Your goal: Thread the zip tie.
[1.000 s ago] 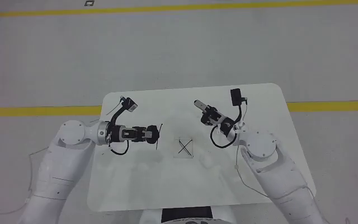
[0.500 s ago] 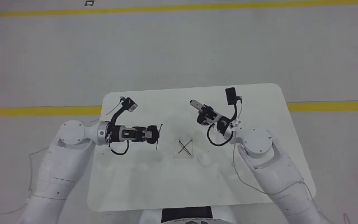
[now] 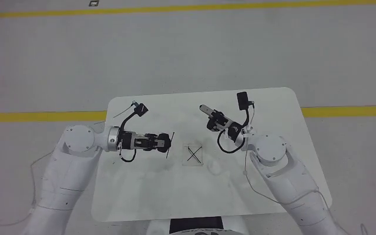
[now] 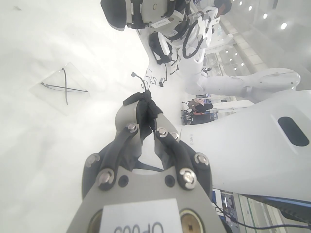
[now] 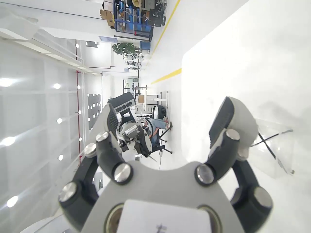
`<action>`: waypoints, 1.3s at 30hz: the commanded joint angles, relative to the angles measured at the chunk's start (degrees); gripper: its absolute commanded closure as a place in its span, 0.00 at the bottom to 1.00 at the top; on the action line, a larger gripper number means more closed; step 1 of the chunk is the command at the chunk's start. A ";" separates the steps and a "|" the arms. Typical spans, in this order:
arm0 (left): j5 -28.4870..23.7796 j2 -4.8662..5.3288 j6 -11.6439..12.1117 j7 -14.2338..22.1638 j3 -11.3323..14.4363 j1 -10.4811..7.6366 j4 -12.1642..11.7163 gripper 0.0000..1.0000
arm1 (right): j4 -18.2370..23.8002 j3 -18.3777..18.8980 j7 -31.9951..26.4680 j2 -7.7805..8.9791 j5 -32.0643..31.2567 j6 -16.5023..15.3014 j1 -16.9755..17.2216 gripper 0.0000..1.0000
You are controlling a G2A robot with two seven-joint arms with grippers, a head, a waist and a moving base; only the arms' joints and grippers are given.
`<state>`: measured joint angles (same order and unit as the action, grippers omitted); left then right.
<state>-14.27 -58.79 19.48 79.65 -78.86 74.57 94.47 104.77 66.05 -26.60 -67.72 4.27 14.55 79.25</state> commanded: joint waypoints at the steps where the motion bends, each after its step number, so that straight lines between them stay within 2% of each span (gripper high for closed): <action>1: 0.53 -0.40 0.00 0.00 -0.51 0.32 0.40 1.00 | 0.00 0.00 0.00 0.00 0.00 0.00 0.00 0.00; 4: 1.15 -0.99 0.00 -0.01 -1.42 0.48 -0.78 1.00 | 0.00 0.00 0.00 0.00 0.00 0.00 0.00 0.00; 7: -0.69 -1.66 0.00 0.00 -1.64 0.52 -1.46 1.00 | 0.00 0.00 0.00 0.00 0.00 0.00 0.00 0.00; 14: -0.69 -1.66 0.00 0.00 -1.64 0.52 -1.46 1.00 | 0.00 0.00 0.00 0.00 0.00 0.00 0.00 0.00; 17: -0.69 -1.66 0.00 0.00 -1.64 0.52 -1.46 1.00 | 0.23 -0.08 -0.36 -0.19 2.97 -1.51 0.37 0.00; 23: -0.69 -1.66 0.00 0.00 -1.64 0.52 -1.46 1.00 | -0.68 -2.64 -2.07 -0.92 6.46 -1.84 -2.72 0.00; 30: -0.69 -1.66 0.00 0.00 -1.64 0.52 -1.46 1.00 | -4.92 -7.67 -2.22 -2.58 12.26 -1.23 -7.85 0.00; 32: -0.69 -1.66 0.00 0.00 -1.64 0.52 -1.46 1.00 | -5.38 -8.17 -3.18 -2.65 11.94 -2.41 -8.15 0.00; 39: -0.69 -1.66 0.00 0.00 -1.64 0.52 -1.46 1.00 | -5.38 -8.17 -3.18 -2.65 11.94 -2.41 -8.15 0.00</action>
<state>-14.96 -60.45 19.48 79.64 -80.50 75.09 93.02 99.38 57.88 -29.79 -70.37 16.20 12.13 71.10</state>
